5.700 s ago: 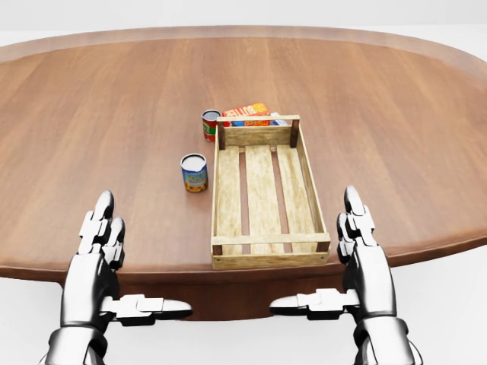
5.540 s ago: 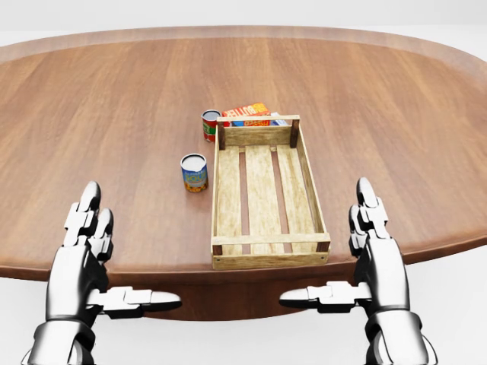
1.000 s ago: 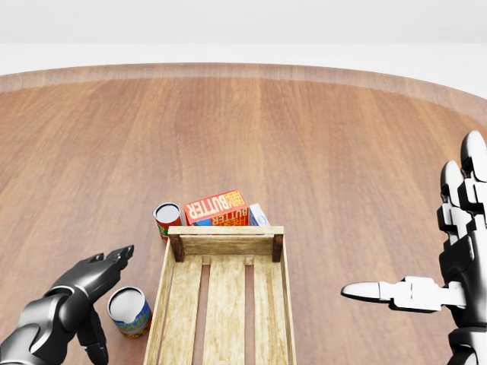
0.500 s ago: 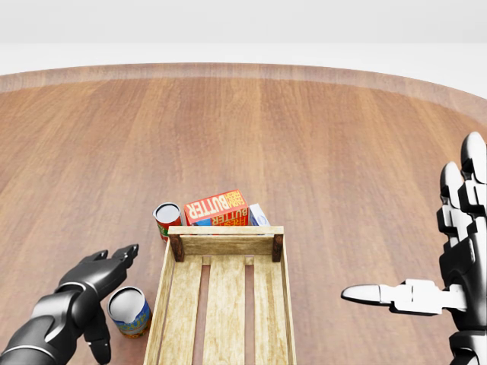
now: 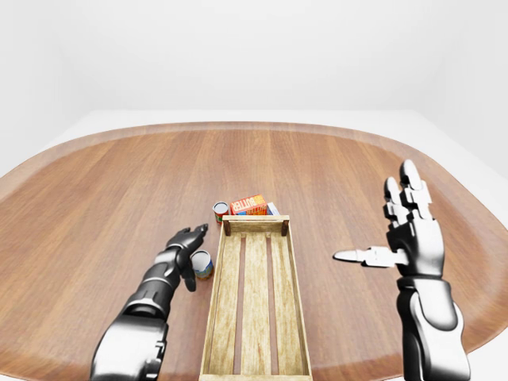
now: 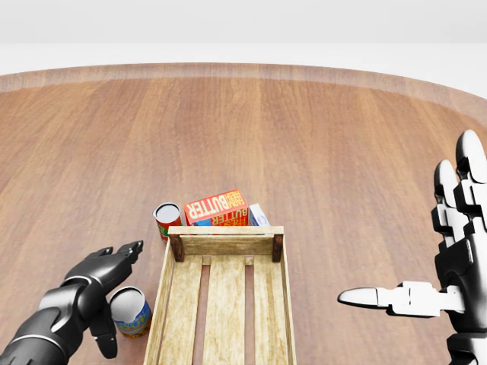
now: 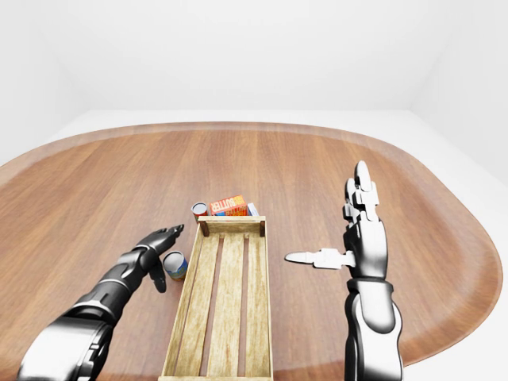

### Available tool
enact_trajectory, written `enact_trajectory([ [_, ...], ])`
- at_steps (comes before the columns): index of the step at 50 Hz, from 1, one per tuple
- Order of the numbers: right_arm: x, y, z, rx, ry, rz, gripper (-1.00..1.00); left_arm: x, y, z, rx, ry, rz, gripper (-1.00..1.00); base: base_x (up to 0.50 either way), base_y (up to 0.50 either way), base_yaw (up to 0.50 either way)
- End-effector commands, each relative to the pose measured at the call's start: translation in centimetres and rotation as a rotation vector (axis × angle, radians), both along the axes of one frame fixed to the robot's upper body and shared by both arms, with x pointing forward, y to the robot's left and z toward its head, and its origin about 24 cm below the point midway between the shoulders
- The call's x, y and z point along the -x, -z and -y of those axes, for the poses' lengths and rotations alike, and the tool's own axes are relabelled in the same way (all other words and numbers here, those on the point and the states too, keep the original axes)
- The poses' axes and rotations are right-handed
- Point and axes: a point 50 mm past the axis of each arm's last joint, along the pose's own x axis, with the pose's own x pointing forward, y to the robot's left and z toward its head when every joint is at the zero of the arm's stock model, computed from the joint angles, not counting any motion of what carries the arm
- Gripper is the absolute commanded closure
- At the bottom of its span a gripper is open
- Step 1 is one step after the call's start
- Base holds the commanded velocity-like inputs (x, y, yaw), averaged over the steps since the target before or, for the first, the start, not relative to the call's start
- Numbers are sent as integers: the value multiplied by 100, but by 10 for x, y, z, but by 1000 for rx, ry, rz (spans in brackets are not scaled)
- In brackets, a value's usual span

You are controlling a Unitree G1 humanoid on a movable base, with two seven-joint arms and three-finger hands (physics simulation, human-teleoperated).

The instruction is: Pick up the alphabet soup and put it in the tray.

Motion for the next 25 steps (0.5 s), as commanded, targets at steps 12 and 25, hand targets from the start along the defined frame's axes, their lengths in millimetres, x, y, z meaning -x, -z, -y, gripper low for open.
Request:
enact_trajectory([
  [12, 2, -4, 1, 3, -3, 19, -100, -2, 1, 8, 54, -4, -48, -100, 0, 0, 0],
  [25, 5, -7, 1, 1, -2, 31, -100, 4, 7, 10, 40, 7, -53, 93, 0, 0, 0],
])
